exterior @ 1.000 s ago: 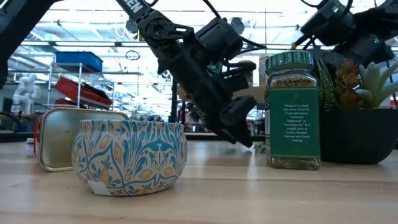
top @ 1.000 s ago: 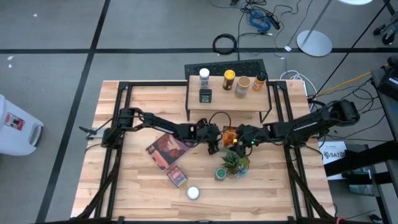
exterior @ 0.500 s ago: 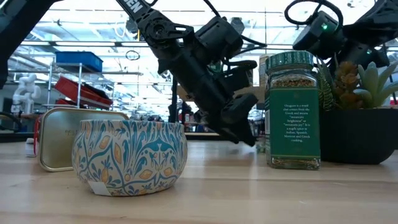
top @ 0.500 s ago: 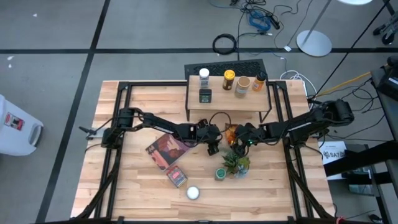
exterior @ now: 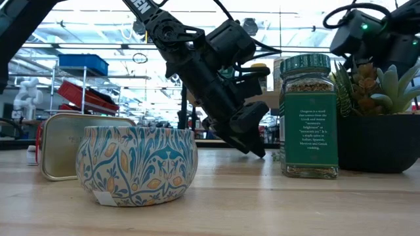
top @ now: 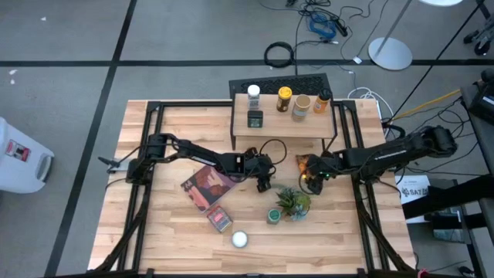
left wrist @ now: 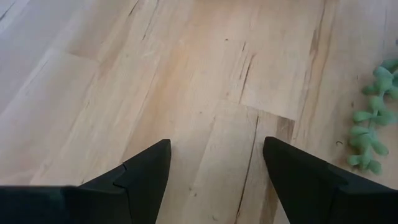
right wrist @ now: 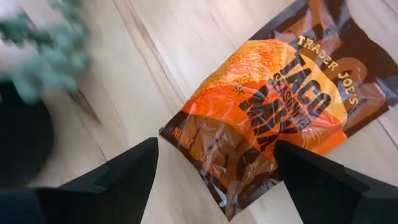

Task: Shelf spices
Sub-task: Put the orange seasoning bag on the shelf

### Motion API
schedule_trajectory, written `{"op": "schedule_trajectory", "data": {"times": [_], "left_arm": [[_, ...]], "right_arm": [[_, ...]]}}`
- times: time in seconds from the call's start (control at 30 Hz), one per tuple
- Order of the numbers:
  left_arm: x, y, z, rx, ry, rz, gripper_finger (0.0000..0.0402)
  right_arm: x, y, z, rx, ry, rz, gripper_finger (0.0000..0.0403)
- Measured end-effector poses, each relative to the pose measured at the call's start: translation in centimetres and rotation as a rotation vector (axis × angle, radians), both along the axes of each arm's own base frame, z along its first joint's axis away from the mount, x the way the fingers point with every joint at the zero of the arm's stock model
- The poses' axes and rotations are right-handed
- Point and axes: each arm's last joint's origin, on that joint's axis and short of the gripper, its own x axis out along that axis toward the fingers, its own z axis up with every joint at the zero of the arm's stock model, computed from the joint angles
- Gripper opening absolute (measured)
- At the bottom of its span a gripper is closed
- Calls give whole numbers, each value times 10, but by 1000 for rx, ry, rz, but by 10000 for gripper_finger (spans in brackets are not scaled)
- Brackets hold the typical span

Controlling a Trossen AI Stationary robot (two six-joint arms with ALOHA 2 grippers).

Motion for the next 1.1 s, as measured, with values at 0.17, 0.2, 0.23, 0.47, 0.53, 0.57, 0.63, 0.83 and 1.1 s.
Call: {"op": "schedule_trajectory", "data": {"times": [0.17,0.2,0.23,0.47,0.53,0.57,0.63,0.83,1.1], "left_arm": [[0,0,0,0,0,0,269],[0,0,0,-3,0,-2,269],[0,0,0,-7,0,-7,269],[0,-3,0,-13,-1,-13,269],[0,-3,0,-13,-1,-15,269],[0,-3,0,-13,-1,-15,269],[0,-4,0,-14,-1,-16,269],[0,-6,0,-15,-1,-21,269],[0,-9,0,-3,1,-43,269]], "right_arm": [[-15,3,5,45,64,33,313],[-17,4,6,62,69,42,313],[-18,6,7,80,72,49,312],[-30,15,20,133,114,58,312],[-29,16,31,117,96,29,312],[-28,16,37,111,76,6,312],[-25,16,50,113,31,-43,312],[-17,15,66,141,-28,-214,312],[-3,18,44,152,136,-308,312]]}}
